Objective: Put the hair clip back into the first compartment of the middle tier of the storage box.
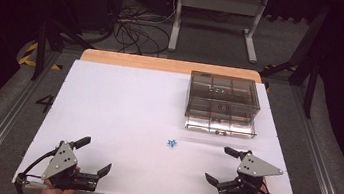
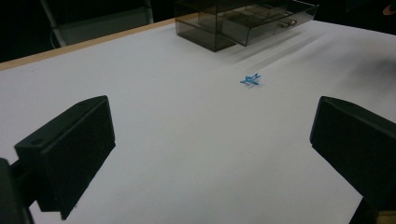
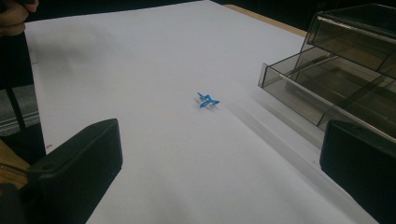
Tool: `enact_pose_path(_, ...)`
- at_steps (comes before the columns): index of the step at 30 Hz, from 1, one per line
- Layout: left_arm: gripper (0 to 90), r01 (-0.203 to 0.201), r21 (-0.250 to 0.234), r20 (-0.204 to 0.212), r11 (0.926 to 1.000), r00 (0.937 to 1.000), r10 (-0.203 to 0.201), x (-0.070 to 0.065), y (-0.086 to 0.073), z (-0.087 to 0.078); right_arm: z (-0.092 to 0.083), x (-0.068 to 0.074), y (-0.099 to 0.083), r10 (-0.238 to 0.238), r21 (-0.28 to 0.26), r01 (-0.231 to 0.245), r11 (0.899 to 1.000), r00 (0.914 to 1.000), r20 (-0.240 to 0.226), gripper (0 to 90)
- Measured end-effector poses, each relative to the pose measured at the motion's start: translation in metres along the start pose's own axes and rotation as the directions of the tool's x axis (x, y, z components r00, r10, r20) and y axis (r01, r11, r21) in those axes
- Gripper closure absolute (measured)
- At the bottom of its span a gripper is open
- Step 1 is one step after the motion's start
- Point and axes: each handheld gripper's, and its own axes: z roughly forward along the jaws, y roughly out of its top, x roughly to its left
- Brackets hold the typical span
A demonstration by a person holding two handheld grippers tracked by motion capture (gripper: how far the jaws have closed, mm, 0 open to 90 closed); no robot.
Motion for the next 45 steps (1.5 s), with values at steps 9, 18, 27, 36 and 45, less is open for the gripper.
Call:
enact_pose_path(9,1.0,-0.020,0.004,-0.008,0.9998,0.9998,0.020,-0.002,0.001,0.000,0.000,0.002,0.000,-0.003,0.004,0.004,1.000,1.0000,-0.004,0.7)
enact_pose_path(18,1.2,-0.026,0.007,0.001,0.9996,0.9997,0.026,-0.001,0.001,0.001,0.001,0.003,0.000,-0.004,0.010,0.004,1.000,1.0000,-0.005,0.9)
enact_pose_path(27,1.2,-0.027,0.010,0.001,0.9996,0.9996,0.027,-0.001,0.001,0.001,0.002,0.004,0.002,-0.008,0.013,0.008,1.000,1.0000,-0.003,1.1)
enact_pose_path(36,1.2,-0.024,0.013,-0.004,0.9996,0.9997,0.024,-0.001,0.001,0.001,0.009,0.001,0.011,0.002,0.027,-0.001,1.000,0.9999,-0.011,1.3)
enact_pose_path(45,1.2,-0.022,0.016,-0.006,0.9996,0.9997,0.023,-0.001,0.001,0.002,0.021,-0.005,0.027,0.007,0.029,-0.007,1.000,0.9998,-0.019,1.6)
